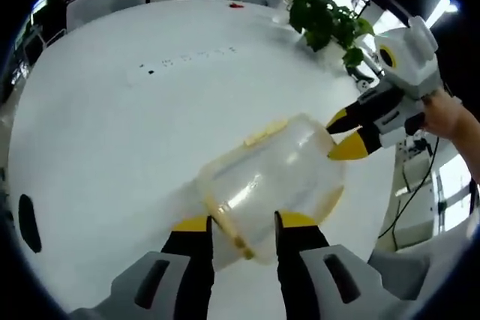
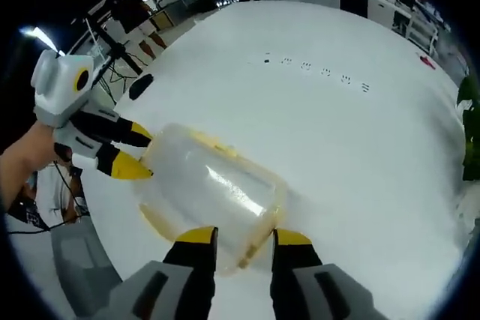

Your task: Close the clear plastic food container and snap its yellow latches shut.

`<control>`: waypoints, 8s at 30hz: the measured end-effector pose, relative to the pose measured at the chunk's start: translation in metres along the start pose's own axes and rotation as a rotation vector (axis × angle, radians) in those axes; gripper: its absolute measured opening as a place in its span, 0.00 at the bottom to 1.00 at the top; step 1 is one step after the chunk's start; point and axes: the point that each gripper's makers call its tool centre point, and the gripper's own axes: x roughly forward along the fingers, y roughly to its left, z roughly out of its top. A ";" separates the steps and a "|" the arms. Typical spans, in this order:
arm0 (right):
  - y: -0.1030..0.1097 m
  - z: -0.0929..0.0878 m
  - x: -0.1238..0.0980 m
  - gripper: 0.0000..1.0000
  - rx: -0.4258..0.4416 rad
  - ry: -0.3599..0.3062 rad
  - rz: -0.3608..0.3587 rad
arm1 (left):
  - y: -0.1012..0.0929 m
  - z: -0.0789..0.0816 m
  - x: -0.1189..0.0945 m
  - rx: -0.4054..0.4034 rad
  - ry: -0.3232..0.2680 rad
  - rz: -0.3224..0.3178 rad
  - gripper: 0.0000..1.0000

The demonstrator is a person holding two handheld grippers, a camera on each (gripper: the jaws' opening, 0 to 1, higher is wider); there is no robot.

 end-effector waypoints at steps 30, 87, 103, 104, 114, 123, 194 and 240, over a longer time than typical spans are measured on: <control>0.004 -0.011 -0.009 0.31 -0.299 0.050 0.014 | 0.000 0.012 -0.022 0.257 0.029 0.021 0.32; 0.037 0.011 -0.012 0.30 -0.690 0.046 0.121 | -0.045 0.024 -0.013 0.714 0.045 -0.123 0.35; 0.057 0.028 0.000 0.29 -0.730 0.003 0.156 | -0.061 0.025 0.002 0.728 0.042 -0.151 0.33; 0.059 0.028 0.000 0.29 -0.729 0.000 0.163 | -0.062 0.025 0.002 0.731 0.041 -0.153 0.33; 0.057 0.031 0.001 0.28 -0.734 -0.012 0.165 | -0.061 0.025 0.004 0.724 0.042 -0.151 0.32; 0.055 0.040 0.004 0.26 -0.736 -0.026 0.160 | -0.061 0.016 0.007 0.700 0.035 -0.139 0.32; 0.041 0.044 0.038 0.28 -0.760 0.302 0.240 | -0.067 -0.004 0.028 0.913 0.025 0.123 0.40; 0.046 0.053 0.024 0.36 -0.793 0.128 0.208 | -0.066 -0.012 0.009 0.955 0.053 0.010 0.52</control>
